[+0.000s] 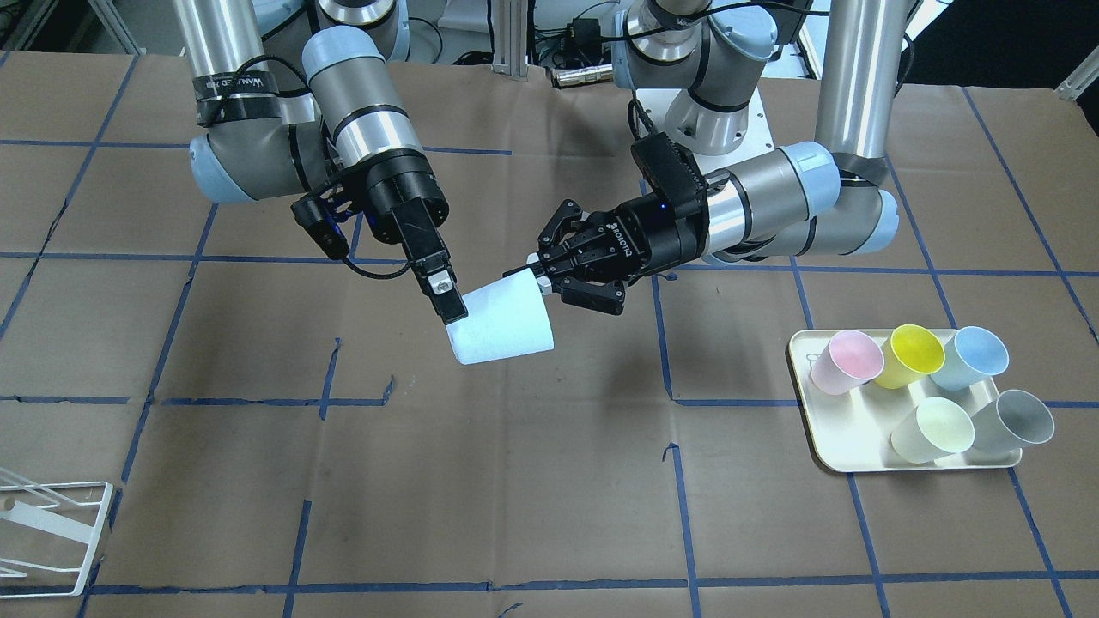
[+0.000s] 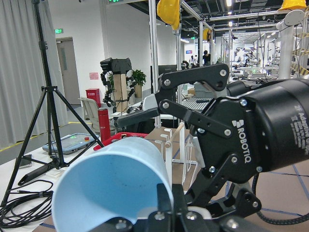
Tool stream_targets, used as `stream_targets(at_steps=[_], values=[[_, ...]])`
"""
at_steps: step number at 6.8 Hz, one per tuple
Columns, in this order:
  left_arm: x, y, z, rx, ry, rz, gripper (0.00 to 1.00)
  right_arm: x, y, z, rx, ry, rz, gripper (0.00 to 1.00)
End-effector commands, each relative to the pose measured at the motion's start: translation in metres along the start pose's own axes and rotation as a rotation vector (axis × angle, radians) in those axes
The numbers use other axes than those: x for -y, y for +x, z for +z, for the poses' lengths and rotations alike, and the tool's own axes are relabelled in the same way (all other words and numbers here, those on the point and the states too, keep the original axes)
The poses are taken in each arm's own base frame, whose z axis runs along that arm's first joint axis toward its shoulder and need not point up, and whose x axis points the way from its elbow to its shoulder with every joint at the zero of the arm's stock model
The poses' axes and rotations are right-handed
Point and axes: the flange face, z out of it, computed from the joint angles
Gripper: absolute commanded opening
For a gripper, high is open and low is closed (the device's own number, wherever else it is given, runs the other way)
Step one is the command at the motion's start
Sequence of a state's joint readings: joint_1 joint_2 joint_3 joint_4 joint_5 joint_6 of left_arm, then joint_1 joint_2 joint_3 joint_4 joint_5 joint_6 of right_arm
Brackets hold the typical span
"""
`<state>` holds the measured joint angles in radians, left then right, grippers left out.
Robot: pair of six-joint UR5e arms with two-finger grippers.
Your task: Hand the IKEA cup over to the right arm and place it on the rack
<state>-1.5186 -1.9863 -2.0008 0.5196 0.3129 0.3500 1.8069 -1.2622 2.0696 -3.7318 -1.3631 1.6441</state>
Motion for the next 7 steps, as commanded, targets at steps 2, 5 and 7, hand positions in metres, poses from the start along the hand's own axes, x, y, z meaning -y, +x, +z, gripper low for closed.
stream_targets(at_steps=[2,5,7], values=[[0.001,0.0,0.0,0.0,0.001,-0.007,0.0,-0.008,-0.009,0.005,0.019,-0.014,-0.006,0.99],[0.002,0.001,0.0,-0.001,0.002,-0.006,0.0,-0.008,-0.01,0.007,0.017,-0.016,-0.006,0.98],[0.002,0.001,0.0,0.001,0.002,-0.006,0.0,-0.007,-0.005,0.014,0.008,-0.017,-0.004,0.98]])
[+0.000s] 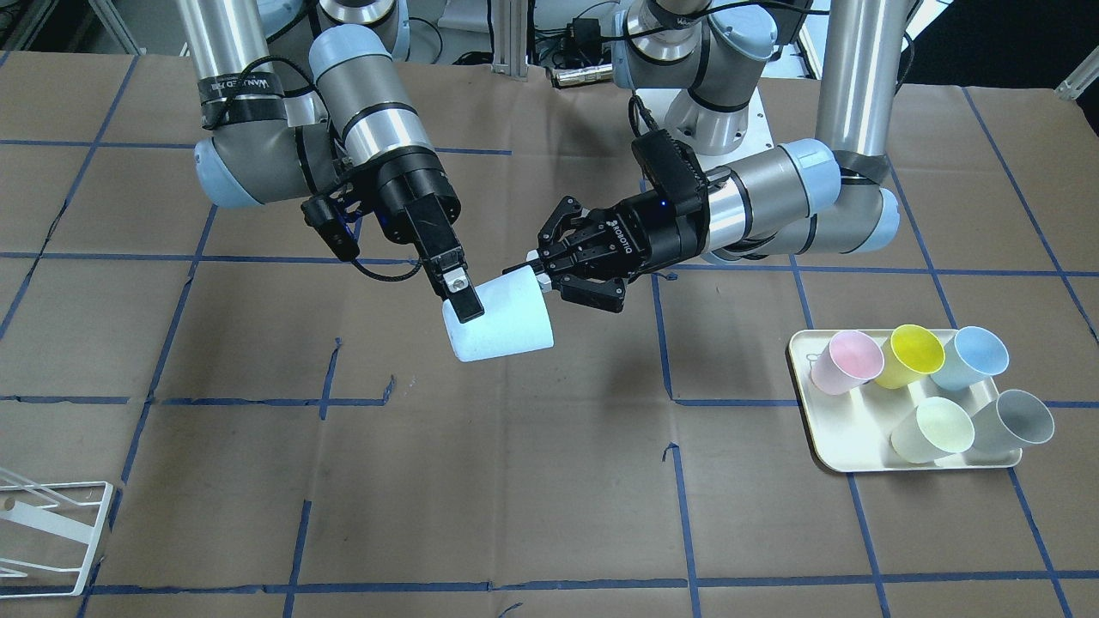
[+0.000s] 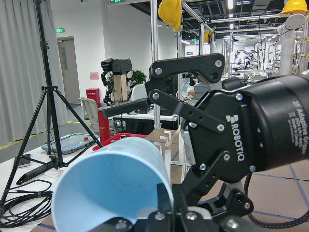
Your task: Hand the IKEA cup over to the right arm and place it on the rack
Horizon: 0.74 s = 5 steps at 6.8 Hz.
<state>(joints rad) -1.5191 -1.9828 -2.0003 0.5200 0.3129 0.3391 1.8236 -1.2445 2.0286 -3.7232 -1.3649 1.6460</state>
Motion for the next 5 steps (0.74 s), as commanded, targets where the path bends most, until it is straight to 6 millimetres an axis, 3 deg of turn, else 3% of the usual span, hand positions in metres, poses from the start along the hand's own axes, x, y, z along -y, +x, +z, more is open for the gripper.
stream_targets(at_steps=[1,5], values=[[-0.0003,-0.0003,-0.0001,0.0,0.0,-0.001,0.0,0.0013,0.0034,0.0064,-0.006,-0.001,0.001,0.98],[0.0024,0.0001,-0.0006,0.001,0.002,-0.004,0.0,-0.0017,0.0046,0.007,-0.014,-0.005,0.001,0.82]])
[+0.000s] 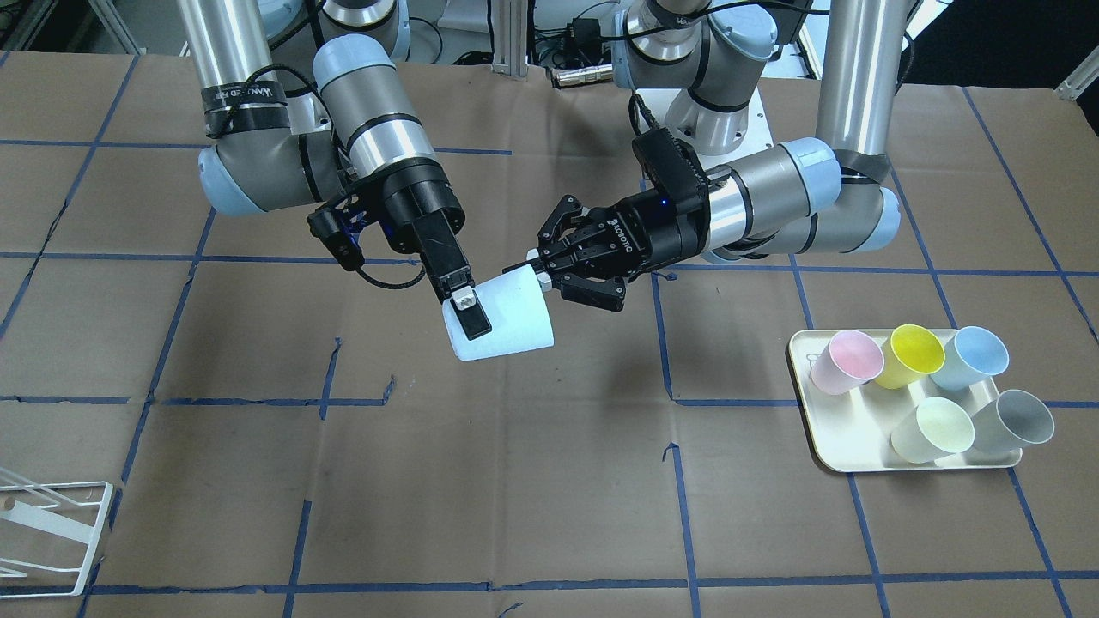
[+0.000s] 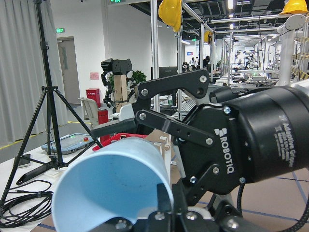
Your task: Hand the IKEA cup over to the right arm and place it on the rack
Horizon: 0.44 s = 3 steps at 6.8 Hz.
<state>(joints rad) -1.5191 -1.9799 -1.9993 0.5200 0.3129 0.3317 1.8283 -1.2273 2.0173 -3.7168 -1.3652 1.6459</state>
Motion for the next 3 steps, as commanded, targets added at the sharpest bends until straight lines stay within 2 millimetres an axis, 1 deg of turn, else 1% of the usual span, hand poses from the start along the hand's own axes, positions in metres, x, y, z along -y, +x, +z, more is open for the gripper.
stream_targets(at_steps=[1,2,3], values=[[0.0007,-0.0001,-0.0003,0.002,0.0,0.0,0.15,-0.0017,0.0004,0.0001,-0.002,-0.003,0.0,0.8],[0.0029,0.0006,-0.0008,0.003,0.002,0.004,0.19,-0.0026,0.0005,0.0,-0.002,-0.004,-0.001,0.76],[0.0022,0.0004,-0.0006,0.003,0.001,0.002,0.19,-0.0017,0.0004,0.0001,-0.002,-0.003,0.0,0.74]])
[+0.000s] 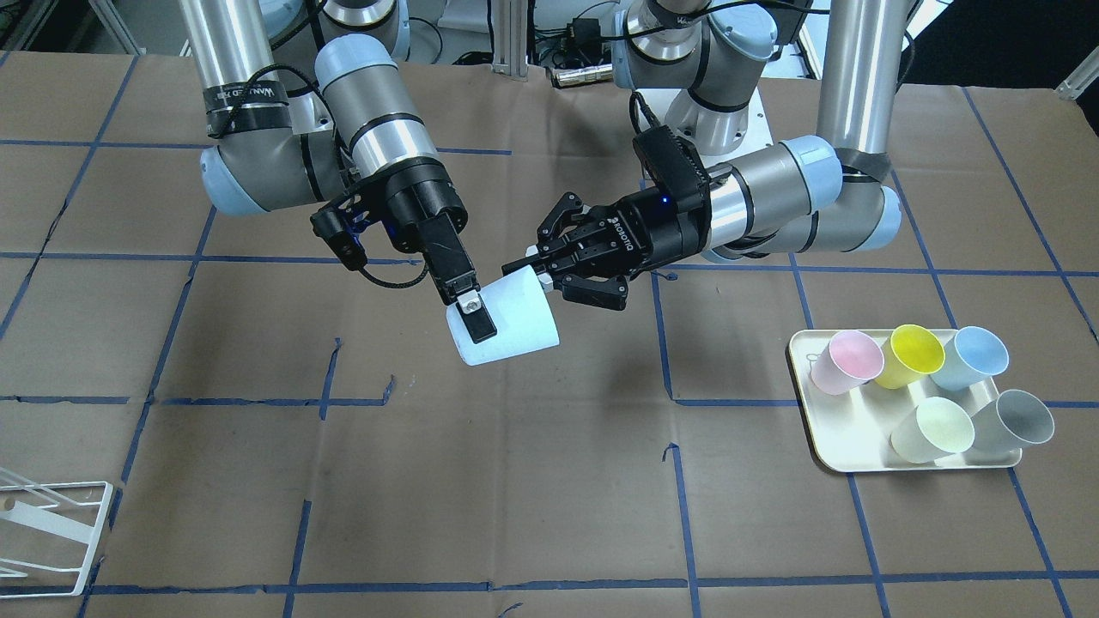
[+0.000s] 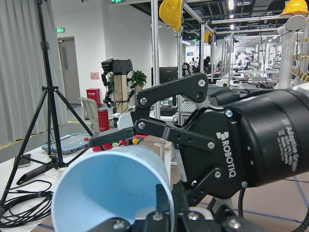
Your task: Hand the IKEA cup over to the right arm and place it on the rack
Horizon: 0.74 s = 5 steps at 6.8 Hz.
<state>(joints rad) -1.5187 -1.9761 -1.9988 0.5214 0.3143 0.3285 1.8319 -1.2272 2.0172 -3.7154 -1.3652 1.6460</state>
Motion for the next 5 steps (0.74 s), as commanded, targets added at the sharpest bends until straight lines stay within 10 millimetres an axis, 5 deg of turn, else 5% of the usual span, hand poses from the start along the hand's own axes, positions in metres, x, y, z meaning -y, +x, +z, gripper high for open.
stream_targets(at_steps=[1,3,4,5], values=[[0.001,0.0008,0.0004,-0.001,0.001,0.002,0.19,0.0002,0.0,0.0,0.0,0.0,0.0,0.74],[0.0015,0.0005,0.0004,-0.001,0.001,0.0,0.26,0.0,-0.0007,-0.0004,0.001,0.0,0.001,0.71],[0.0022,0.0008,0.0003,-0.001,0.001,0.002,0.4,0.0,-0.0007,-0.0004,0.001,0.0,0.001,0.68],[0.0027,0.0003,0.0003,0.001,0.001,0.003,0.66,0.0,-0.0007,-0.0004,0.001,0.0,0.001,0.66]])
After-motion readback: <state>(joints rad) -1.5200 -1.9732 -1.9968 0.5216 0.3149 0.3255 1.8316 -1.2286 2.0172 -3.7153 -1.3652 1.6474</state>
